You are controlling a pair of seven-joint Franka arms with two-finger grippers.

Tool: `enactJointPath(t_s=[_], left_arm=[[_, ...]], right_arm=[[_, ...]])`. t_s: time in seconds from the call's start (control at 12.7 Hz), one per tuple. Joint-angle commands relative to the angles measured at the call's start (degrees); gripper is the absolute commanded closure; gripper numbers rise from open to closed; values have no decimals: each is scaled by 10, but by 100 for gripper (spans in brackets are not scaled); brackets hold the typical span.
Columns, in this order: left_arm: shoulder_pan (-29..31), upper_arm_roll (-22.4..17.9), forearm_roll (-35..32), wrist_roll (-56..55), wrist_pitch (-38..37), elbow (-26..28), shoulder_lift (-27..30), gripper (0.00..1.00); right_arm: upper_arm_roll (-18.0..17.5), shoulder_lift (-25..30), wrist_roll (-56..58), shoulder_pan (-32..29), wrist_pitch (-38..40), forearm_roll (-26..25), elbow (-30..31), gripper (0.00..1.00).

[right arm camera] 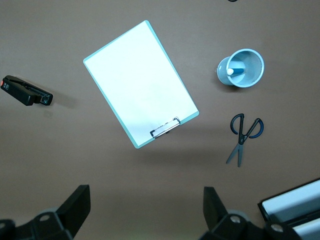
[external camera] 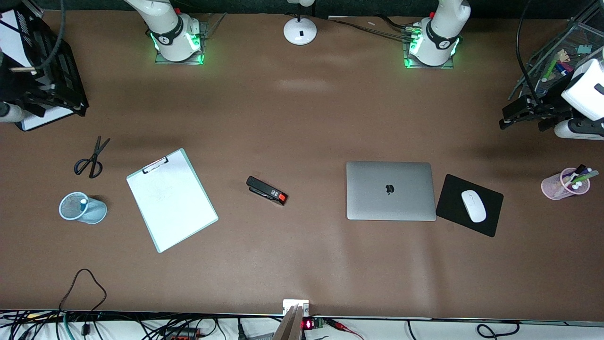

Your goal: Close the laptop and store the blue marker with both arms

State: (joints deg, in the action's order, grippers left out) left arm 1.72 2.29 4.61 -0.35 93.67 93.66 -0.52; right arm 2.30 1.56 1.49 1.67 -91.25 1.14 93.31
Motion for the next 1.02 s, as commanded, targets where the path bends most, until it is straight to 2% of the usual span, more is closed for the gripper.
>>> enactJointPath(t_s=[0.0, 0.95], left_arm=[[5, 3, 6, 14, -4, -4, 0, 0], [6, 3, 7, 13, -5, -4, 1, 0]], right_arm=[[0, 2, -7, -5, 12, 0, -9, 0], [0, 2, -2, -7, 15, -1, -9, 0]])
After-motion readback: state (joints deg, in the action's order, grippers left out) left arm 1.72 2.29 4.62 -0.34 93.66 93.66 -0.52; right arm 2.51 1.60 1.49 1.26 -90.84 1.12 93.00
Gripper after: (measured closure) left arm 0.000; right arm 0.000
